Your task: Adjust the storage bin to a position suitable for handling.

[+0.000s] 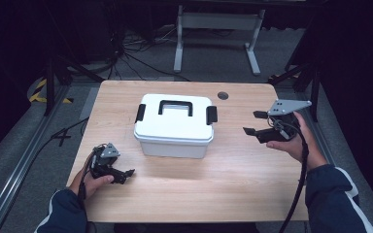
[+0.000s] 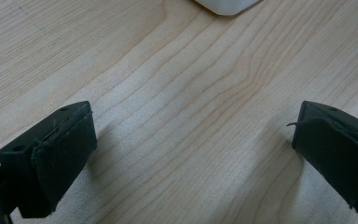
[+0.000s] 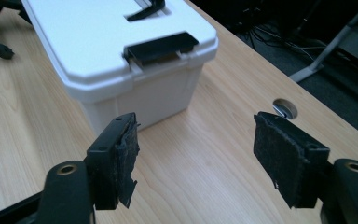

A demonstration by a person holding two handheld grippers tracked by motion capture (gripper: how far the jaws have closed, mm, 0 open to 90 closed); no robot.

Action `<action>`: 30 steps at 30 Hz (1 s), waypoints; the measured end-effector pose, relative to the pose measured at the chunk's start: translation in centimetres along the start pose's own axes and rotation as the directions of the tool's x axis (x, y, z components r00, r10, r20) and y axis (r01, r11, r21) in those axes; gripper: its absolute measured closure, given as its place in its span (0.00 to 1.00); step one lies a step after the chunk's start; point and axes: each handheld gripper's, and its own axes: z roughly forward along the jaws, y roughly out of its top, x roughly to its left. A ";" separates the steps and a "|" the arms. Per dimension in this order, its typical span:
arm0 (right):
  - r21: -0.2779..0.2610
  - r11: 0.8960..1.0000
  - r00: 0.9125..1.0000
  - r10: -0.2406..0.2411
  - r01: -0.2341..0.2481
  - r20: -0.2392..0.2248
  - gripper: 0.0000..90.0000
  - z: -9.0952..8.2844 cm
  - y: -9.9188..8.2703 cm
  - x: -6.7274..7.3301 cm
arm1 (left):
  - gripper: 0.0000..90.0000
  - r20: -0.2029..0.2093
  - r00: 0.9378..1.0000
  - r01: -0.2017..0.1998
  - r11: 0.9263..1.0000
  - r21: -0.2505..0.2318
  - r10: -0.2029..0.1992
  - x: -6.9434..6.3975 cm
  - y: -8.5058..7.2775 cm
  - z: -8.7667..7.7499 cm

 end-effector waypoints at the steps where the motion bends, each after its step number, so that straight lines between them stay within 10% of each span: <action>1: -0.003 1.000 1.000 -0.006 0.006 -0.003 0.35 0.2 0.6 0.0 | 0.00 0.000 1.000 0.000 1.000 0.000 0.000 0.0 0.0 0.0; 14: 0.059 0.992 0.990 -0.107 0.112 -0.090 0.33 4.7 7.3 1.4 | 0.00 0.000 1.000 -0.001 1.000 0.000 0.001 0.0 0.0 0.0; 30: 0.155 0.970 0.968 -0.154 0.186 -0.198 0.32 10.6 11.2 1.8 | 0.00 -0.001 1.000 -0.007 1.000 0.001 0.007 0.0 0.0 0.0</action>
